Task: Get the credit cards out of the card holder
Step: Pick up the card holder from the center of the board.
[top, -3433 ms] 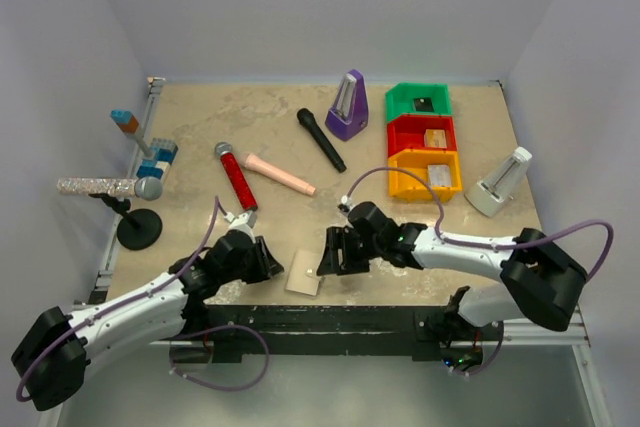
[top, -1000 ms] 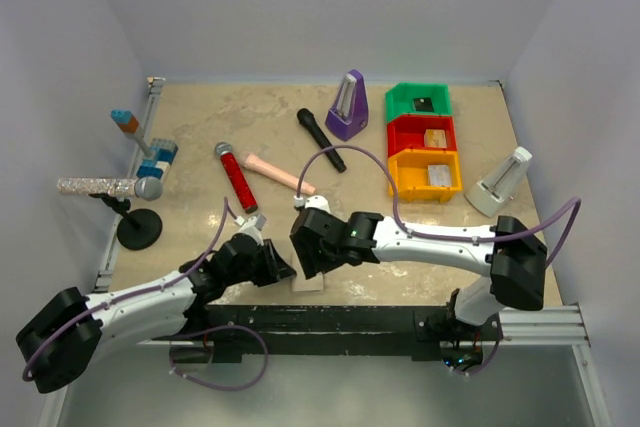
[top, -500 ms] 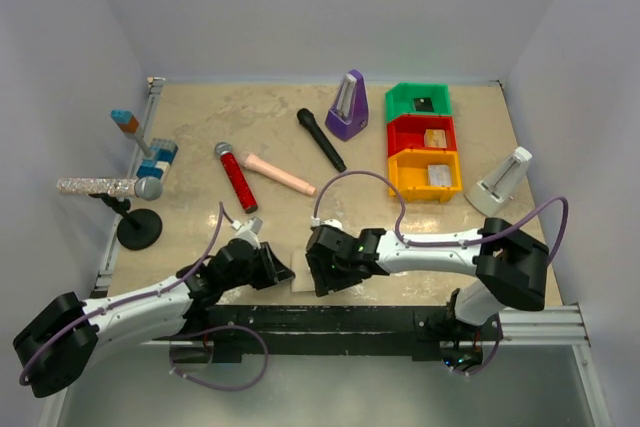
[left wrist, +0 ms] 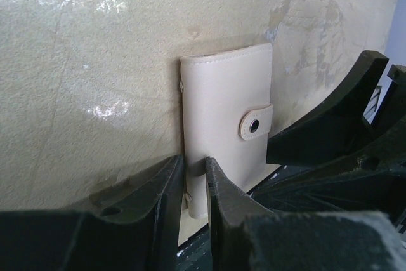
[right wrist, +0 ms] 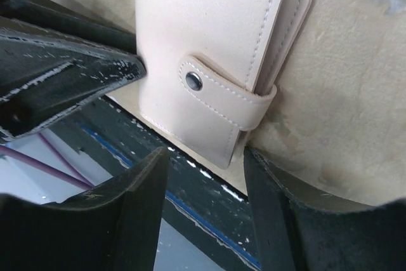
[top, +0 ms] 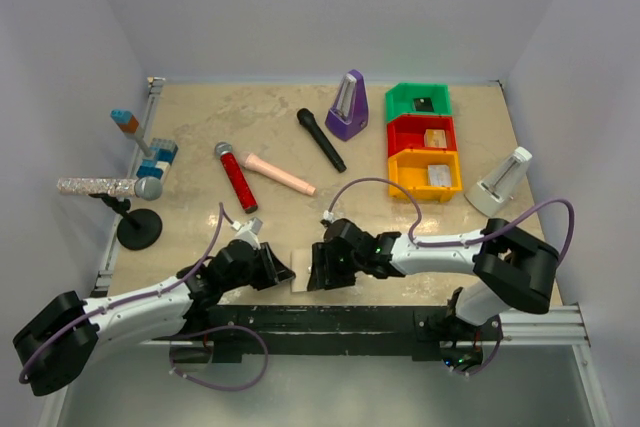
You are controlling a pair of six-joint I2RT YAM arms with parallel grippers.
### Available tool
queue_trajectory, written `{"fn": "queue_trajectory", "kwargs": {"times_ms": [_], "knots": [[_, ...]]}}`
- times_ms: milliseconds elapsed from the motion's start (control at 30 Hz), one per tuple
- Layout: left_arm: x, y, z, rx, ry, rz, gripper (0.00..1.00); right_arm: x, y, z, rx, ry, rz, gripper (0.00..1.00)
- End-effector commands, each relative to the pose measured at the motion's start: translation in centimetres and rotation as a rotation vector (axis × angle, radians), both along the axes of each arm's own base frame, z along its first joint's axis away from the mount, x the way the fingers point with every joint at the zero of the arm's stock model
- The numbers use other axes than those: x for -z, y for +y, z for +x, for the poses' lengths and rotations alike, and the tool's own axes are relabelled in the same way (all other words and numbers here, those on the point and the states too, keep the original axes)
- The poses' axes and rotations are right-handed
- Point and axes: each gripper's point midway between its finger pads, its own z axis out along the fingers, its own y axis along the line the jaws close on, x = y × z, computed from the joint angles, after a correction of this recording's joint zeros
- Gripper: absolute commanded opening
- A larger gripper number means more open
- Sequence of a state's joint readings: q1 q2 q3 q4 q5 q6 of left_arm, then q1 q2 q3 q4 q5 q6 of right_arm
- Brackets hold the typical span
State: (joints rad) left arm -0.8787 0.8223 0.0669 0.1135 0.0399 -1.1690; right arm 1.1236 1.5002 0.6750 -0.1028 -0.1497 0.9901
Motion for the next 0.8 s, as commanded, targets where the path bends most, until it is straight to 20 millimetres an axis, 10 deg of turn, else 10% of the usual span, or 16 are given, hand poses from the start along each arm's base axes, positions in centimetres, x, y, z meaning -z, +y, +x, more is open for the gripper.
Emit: {"fn": "queue_trajectory", "kwargs": {"times_ms": [0, 767], "knots": [[1.2, 0.6, -0.5, -0.009, 0.022, 0.029, 0.25, -1.2, 1.6, 0.7, 0.032, 0.008, 0.135, 0.54], [1.7, 0.8, -0.7, -0.007, 0.031, 0.044, 0.25, -2.4, 1.3, 1.4, 0.064, -0.002, 0.229, 0.57]]}}
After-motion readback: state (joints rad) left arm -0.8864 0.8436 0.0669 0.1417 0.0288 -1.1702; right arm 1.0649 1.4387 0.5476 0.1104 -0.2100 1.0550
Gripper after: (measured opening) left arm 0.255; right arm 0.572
